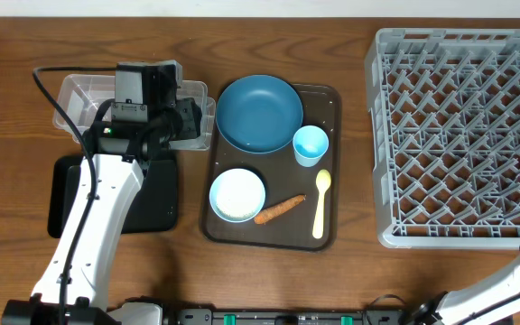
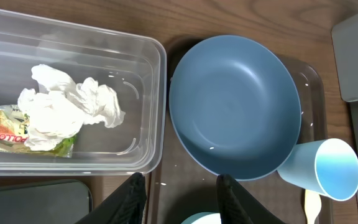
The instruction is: Sort waste into correct bins and load items into the dishwasher rack
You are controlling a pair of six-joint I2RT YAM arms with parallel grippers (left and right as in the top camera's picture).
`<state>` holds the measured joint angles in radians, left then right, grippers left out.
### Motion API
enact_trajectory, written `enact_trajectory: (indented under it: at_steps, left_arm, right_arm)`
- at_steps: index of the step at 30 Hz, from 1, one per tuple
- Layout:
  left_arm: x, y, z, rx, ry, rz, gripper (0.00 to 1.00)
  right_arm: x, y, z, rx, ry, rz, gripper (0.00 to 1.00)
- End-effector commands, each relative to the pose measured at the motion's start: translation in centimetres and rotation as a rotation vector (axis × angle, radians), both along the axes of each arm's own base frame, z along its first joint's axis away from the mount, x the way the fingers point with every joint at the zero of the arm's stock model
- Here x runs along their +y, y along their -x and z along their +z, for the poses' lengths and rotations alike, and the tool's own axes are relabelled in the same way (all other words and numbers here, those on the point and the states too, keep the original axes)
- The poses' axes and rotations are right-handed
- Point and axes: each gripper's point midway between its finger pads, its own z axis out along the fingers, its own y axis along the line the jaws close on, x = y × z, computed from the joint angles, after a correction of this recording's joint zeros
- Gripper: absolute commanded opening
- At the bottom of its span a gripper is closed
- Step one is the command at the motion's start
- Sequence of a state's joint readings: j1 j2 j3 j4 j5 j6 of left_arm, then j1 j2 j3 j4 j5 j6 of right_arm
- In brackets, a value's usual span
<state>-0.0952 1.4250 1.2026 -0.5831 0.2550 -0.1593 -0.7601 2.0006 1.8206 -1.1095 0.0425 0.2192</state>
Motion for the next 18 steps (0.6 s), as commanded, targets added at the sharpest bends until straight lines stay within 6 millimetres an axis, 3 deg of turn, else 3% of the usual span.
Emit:
enact_trajectory:
  at_steps: [1,4,6,9,12,18]
  left_arm:
    - [0.07,-0.14,0.37,-0.010,-0.009,-0.004,0.40]
    - [0.08,-0.11,0.34,-0.008,-0.010,-0.003,0.40]
    - [0.08,-0.07,0.31,-0.006,-0.010,-0.004,0.40]
    - [0.08,-0.07,0.31,-0.006,-0.010,-0.004,0.40]
    - [0.08,-0.07,0.31,-0.006,-0.010,-0.004,0.41]
    - [0.08,-0.07,0.31,-0.006,-0.010,-0.004,0.41]
  right_arm:
    - [-0.73,-0.06,-0.12,0.005,0.015,-0.006,0.01]
    - [-0.97,-0.32,-0.23,-0.003,0.022,-0.006,0.05]
    - [-1.06,-0.41,-0.19,-0.006,0.026,-0.006,0.17]
    - [-1.00,-0.37,-0.21,-0.005,0.023,-0.006,0.53]
    - [-0.90,-0.26,-0.26,0.000,0.019,-0.006,0.71]
    - [-0.65,-0.01,-0.37,0.011,0.008,-0.006,0.89]
